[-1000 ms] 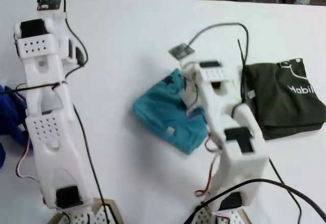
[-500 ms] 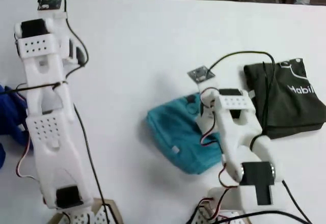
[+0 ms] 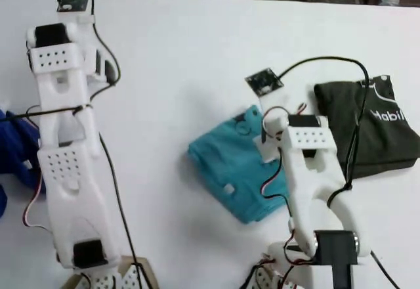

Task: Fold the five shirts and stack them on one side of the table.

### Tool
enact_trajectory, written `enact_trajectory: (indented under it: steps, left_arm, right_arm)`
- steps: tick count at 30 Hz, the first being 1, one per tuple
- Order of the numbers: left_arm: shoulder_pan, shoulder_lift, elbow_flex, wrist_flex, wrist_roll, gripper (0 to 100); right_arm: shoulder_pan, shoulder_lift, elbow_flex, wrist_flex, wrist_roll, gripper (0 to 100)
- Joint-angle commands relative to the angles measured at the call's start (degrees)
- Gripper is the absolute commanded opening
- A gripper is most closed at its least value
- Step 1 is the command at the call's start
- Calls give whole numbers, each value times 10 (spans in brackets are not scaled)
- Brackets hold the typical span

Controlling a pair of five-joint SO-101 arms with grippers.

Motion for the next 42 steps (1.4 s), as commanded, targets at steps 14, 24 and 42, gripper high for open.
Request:
enact_trajectory:
  steps: [14, 24, 42]
  left_arm:
    - [2, -10, -3, 10, 2, 246]
    - [4, -10, -7, 10, 2, 246]
    - [5, -10, -7, 10, 4, 246]
  right_arm:
    - [7, 209, -151, 41, -2, 315]
    - [1, 312, -251, 186, -6, 315]
    - [3, 366, -257, 204, -26, 283]
